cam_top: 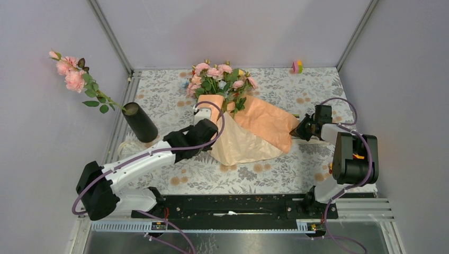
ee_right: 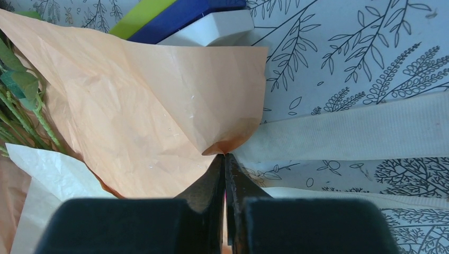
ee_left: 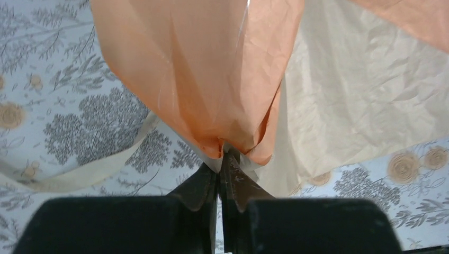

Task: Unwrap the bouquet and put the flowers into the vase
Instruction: Unfold the wrapping paper at the center of the board.

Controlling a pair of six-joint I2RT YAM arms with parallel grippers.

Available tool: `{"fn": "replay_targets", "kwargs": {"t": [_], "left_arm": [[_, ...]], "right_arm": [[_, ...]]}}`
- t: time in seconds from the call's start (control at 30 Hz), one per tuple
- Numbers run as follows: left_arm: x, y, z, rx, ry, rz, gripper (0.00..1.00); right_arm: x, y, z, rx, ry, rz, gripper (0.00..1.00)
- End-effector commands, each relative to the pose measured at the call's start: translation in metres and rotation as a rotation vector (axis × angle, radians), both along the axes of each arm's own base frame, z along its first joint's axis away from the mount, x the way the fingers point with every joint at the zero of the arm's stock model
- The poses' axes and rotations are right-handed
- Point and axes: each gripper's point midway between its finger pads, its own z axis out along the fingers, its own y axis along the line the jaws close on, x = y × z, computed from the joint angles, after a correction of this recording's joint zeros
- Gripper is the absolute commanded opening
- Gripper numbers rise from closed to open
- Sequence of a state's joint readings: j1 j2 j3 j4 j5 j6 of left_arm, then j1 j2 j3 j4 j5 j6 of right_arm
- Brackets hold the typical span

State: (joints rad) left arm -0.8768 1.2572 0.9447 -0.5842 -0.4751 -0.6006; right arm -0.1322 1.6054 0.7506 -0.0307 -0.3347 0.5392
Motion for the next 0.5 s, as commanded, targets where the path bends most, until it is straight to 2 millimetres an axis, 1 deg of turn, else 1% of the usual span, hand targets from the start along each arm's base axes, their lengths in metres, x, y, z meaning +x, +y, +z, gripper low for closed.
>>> {"fn": "replay_targets", "kwargs": {"t": [0.0, 0.1, 0.23, 0.3, 0.37, 0.47], "left_arm": [[-0.016, 0.022, -0.006, -0.024, 0.022, 0.087, 0.08], [-0.027, 0.032, -0.014, -0.023, 0.053, 0.112, 0.15], [-0.037, 0.046, -0.013, -0.017, 0.068, 0.141, 0.29], [-0.041, 0.054, -0.005, -0.011, 0.062, 0.155, 0.42], [-0.043, 0.063, 0.007, -0.006, 0.043, 0.168, 0.53], [-0.045, 0.075, 0.030, -0.005, -0.004, 0.180, 0.62]], "right_arm": [[0.014, -0.002, 0.009, 0.000, -0.041, 0.002, 0.01], [0.015, -0.003, 0.010, -0.004, -0.047, 0.001, 0.07], [0.016, -0.006, 0.015, -0.025, -0.053, -0.003, 0.19], [0.015, -0.009, 0.019, -0.046, -0.051, -0.005, 0.25], [0.014, -0.014, 0.025, -0.077, -0.057, -0.008, 0.33], [0.012, -0.024, 0.037, -0.138, -0.065, -0.019, 0.43]]}}
